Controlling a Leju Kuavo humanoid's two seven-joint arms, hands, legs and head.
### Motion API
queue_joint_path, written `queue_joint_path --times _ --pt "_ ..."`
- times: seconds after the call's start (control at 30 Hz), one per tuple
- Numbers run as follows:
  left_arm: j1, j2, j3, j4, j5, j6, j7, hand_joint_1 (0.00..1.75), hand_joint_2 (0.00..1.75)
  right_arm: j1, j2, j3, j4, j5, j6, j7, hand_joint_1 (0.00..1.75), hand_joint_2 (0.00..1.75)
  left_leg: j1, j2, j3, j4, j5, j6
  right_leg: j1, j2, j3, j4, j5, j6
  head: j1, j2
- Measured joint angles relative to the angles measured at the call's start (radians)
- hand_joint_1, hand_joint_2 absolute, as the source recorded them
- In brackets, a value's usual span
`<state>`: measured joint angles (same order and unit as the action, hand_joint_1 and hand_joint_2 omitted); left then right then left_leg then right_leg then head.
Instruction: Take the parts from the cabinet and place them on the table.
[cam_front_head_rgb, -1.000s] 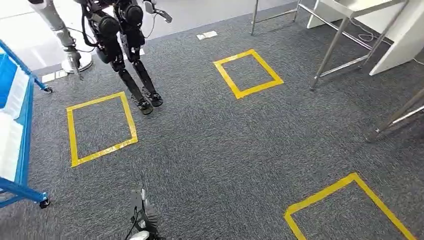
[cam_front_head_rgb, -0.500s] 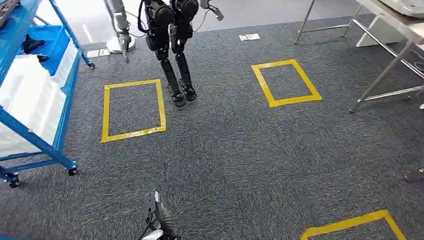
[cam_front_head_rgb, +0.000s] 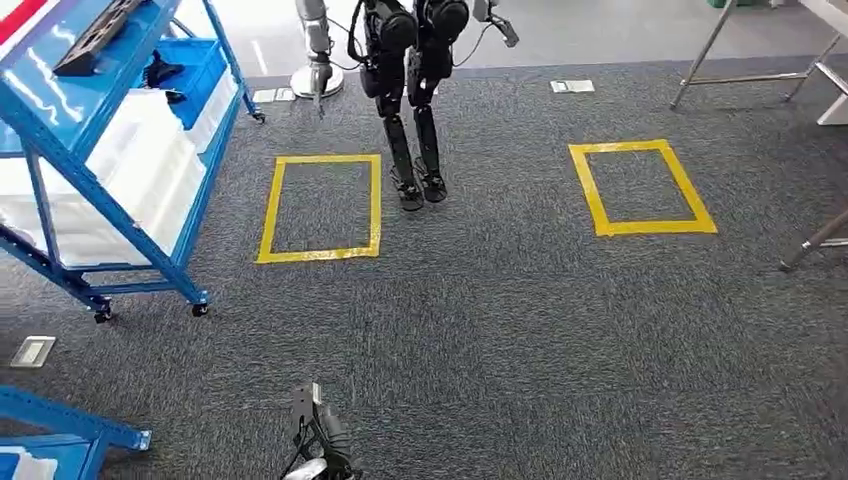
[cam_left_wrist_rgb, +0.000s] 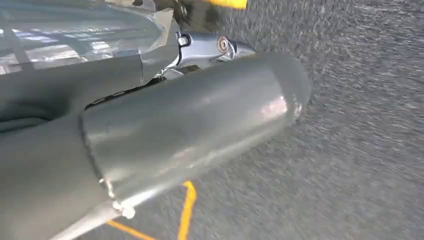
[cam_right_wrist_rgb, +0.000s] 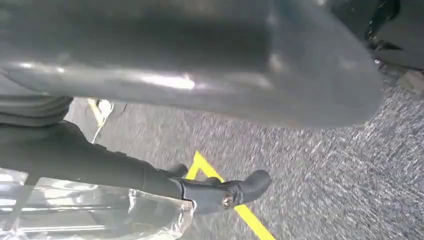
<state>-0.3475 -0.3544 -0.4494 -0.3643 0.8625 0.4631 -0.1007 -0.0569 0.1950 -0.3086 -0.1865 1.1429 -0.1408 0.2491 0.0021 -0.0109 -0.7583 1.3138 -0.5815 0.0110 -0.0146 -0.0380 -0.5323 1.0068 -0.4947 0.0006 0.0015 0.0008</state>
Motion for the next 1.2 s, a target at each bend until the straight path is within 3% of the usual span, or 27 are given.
queue_joint_path --times 0.03,0.07,0.13,0.17,0.2,0.33,0.37,0.4,0.43,0.5,0.53,0.57,0.6,0.63,0.67,0.7,0.77,0.83,0.87,0.9,0.93,1.0,1.03,1.07,1.1,1.17,1.2 --pt "0.001 0.000 0.000 0.000 0.002 -0.003 0.000 0.00 0.00 0.000 -0.002 0.002 0.000 0.001 0.000 0.000 0.00 0.00 0.004 0.004 -0.018 0.033 -0.001 -0.003 0.001 -0.014 0.000 0.000 -0.001 -0.001 0.000 0.000" --pt "0.003 0.001 0.000 0.000 0.007 -0.004 0.000 0.00 0.00 0.000 -0.002 0.005 0.000 0.003 0.000 0.000 0.00 0.00 0.008 0.008 -0.010 0.012 0.023 -0.005 0.001 -0.030 0.001 0.000 -0.002 -0.002 0.000 0.000" --pt "0.003 0.002 0.002 0.000 0.010 -0.008 0.000 0.00 0.00 -0.004 0.000 0.010 0.000 0.007 0.009 -0.004 0.00 0.00 0.010 0.033 0.078 -0.157 0.108 -0.004 0.001 -0.056 0.006 0.000 -0.007 0.000 0.000 0.000" --pt "0.002 0.002 0.002 0.000 0.011 -0.009 0.000 0.00 0.00 -0.005 0.000 0.010 0.000 0.009 0.009 -0.006 0.00 0.00 0.007 0.080 0.128 -0.243 0.138 0.001 0.004 -0.065 0.010 0.000 -0.010 0.002 -0.001 0.000" --pt "0.000 0.002 0.002 0.000 0.011 -0.011 0.000 0.00 0.00 -0.004 0.000 0.011 0.000 0.009 0.011 -0.008 0.00 0.00 -0.005 0.127 0.146 -0.277 0.126 0.004 0.013 -0.073 0.011 0.002 -0.015 0.009 -0.001 0.000" --pt "0.000 0.003 0.003 0.000 0.016 -0.012 0.001 0.00 0.00 -0.009 0.001 0.015 0.000 0.010 0.012 -0.009 0.00 0.00 -0.015 0.061 0.139 -0.289 0.133 0.027 0.022 -0.123 0.024 -0.005 -0.022 0.029 0.004 0.000" --pt "0.001 0.003 0.003 0.000 0.016 -0.012 0.000 0.00 0.00 -0.010 0.001 0.016 0.000 0.011 0.011 -0.009 0.00 0.00 -0.002 0.047 0.150 -0.299 0.143 0.038 0.013 -0.086 0.014 0.008 -0.032 0.036 0.006 0.000" --pt "-0.001 0.003 0.003 0.000 0.016 -0.011 0.000 0.00 0.00 -0.008 0.002 0.016 0.000 0.011 0.011 -0.009 0.00 0.00 -0.001 0.034 0.150 -0.303 0.147 0.048 0.012 -0.021 0.003 0.043 -0.052 0.033 0.008 0.000" --pt "-0.002 0.003 0.004 0.000 0.016 -0.012 0.000 0.00 0.00 -0.006 0.002 0.016 0.000 0.011 0.011 -0.009 0.00 0.00 -0.002 0.020 0.149 -0.303 0.148 0.050 0.007 0.013 -0.028 0.109 -0.084 0.027 0.010 0.000" --pt "0.000 0.001 0.004 0.000 0.017 -0.012 0.001 0.00 0.00 -0.005 0.001 0.016 0.000 0.014 0.022 -0.011 0.00 0.00 -0.002 -0.016 0.148 -0.303 0.149 0.051 0.004 0.033 -0.113 0.274 -0.146 0.025 0.012 0.000" --pt "0.001 0.002 0.005 0.000 0.018 -0.012 0.002 0.00 0.00 -0.005 0.001 0.017 0.000 0.018 0.030 -0.013 0.00 0.00 -0.002 -0.034 0.149 -0.302 0.149 0.051 0.005 0.035 -0.138 0.316 -0.149 0.032 0.012 0.000" --pt "0.002 0.003 0.006 0.001 0.018 -0.013 0.005 0.00 0.00 -0.004 0.000 0.018 0.000 0.024 0.037 -0.015 0.00 0.00 -0.002 -0.053 0.149 -0.302 0.149 0.050 0.003 0.035 -0.136 0.301 -0.133 0.041 0.011 0.000" --pt "0.002 0.003 0.009 0.001 0.018 -0.013 0.008 0.00 0.00 -0.006 -0.002 0.023 0.000 0.032 0.043 -0.016 0.00 0.00 -0.002 -0.069 0.151 -0.301 0.150 0.050 0.001 0.036 -0.114 0.243 -0.100 0.053 0.013 0.000" --pt "0.002 0.003 0.010 0.001 0.018 -0.014 0.010 0.00 0.00 -0.008 -0.002 0.026 0.000 0.037 0.045 -0.017 0.00 0.00 -0.001 -0.082 0.153 -0.300 0.150 0.049 -0.002 0.040 -0.082 0.173 -0.066 0.062 0.013 0.000" --pt "0.001 0.003 0.012 0.001 0.018 -0.018 0.013 0.00 0.00 -0.009 -0.003 0.034 0.000 0.046 0.047 -0.020 0.00 0.00 0.000 -0.100 0.154 -0.298 0.149 0.045 -0.012 0.068 -0.030 0.056 -0.016 0.076 0.013 0.000" --pt "0.001 0.005 0.014 0.001 0.017 -0.021 0.014 0.00 0.00 -0.008 -0.003 0.039 0.001 0.053 0.052 -0.024 0.00 0.00 -0.003 -0.112 0.151 -0.294 0.148 0.037 -0.017 0.111 -0.017 0.018 -0.009 0.073 0.014 0.000" --pt "0.001 0.007 0.018 0.002 0.016 -0.023 0.019 0.00 0.00 -0.017 -0.004 0.049 0.002 0.069 0.064 -0.033 0.00 0.00 -0.007 -0.122 0.144 -0.294 0.150 0.028 -0.007 0.091 -0.014 0.011 0.000 0.051 0.014 0.000" --pt "0.001 0.011 0.025 0.003 0.014 -0.025 0.020 0.00 0.00 -0.024 -0.004 0.065 0.002 0.084 0.077 -0.035 0.00 0.00 -0.003 -0.136 0.140 -0.300 0.156 0.016 -0.003 0.076 -0.012 0.011 0.005 0.038 0.011 0.000" --pt "0.001 0.016 0.028 0.004 0.013 -0.026 0.022 0.00 0.00 -0.024 -0.002 0.072 0.001 0.090 0.081 -0.038 0.00 0.00 0.001 -0.137 0.136 -0.294 0.153 0.015 -0.019 0.063 -0.011 0.005 0.011 0.029 0.011 0.000" --pt "0.000 0.017 0.028 0.004 0.010 -0.030 0.024 0.00 0.00 -0.024 -0.003 0.078 0.001 0.094 0.084 -0.040 0.00 0.00 -0.005 -0.072 0.124 -0.261 0.126 0.011 -0.014 0.052 -0.010 0.004 0.010 0.020 0.009 0.000" --pt "-0.001 0.018 0.029 0.004 0.008 -0.031 0.024 0.00 0.00 -0.023 -0.002 0.083 0.002 0.097 0.085 -0.042 0.00 0.00 -0.005 -0.034 0.095 -0.201 0.089 0.005 -0.011 0.038 -0.009 0.004 0.009 0.007 0.000 0.000" --pt "-0.001 0.019 0.029 0.004 0.007 -0.035 0.029 0.00 0.00 -0.021 -0.003 0.090 0.002 0.100 0.089 -0.043 0.00 0.00 0.000 -0.002 0.013 -0.035 0.014 -0.002 -0.004 0.006 -0.010 0.004 0.006 0.003 -0.001 0.000" --pt "0.001 0.019 0.029 0.005 0.006 -0.036 0.031 0.00 0.00 -0.021 -0.005 0.091 0.002 0.102 0.089 -0.043 0.00 0.00 0.003 0.003 -0.016 0.020 -0.001 -0.005 -0.002 -0.009 -0.011 0.004 0.005 0.002 -0.002 0.000" --pt "0.003 0.021 0.030 0.005 0.003 -0.036 0.031 0.00 0.00 -0.022 -0.006 0.092 0.002 0.102 0.089 -0.043 0.00 0.00 0.005 0.007 -0.021 0.029 0.008 -0.007 -0.001 -0.024 -0.011 0.004 0.005 0.001 -0.001 0.000" --pt "0.004 0.024 0.033 0.005 -0.002 -0.034 0.030 0.00 0.00 -0.023 -0.006 0.093 0.002 0.103 0.089 -0.044 0.00 0.00 0.007 0.010 -0.001 -0.012 0.038 -0.007 -0.001 -0.037 -0.010 0.004 0.003 0.000 -0.002 0.000" --pt "0.002 0.026 0.040 0.005 -0.011 -0.032 0.025 0.00 0.00 -0.024 -0.004 0.096 0.002 0.103 0.091 -0.044 0.00 0.00 0.007 0.040 0.100 -0.195 0.119 0.000 -0.001 -0.063 -0.005 0.004 0.000 0.001 -0.002 0.000" --pt "0.001 0.026 0.043 0.004 -0.016 -0.032 0.023 0.00 0.00 -0.025 -0.003 0.097 0.002 0.103 0.093 -0.045 0.00 0.00 0.002 0.097 0.145 -0.267 0.136 0.007 0.003 -0.070 -0.001 0.004 -0.001 0.002 -0.003 0.000"
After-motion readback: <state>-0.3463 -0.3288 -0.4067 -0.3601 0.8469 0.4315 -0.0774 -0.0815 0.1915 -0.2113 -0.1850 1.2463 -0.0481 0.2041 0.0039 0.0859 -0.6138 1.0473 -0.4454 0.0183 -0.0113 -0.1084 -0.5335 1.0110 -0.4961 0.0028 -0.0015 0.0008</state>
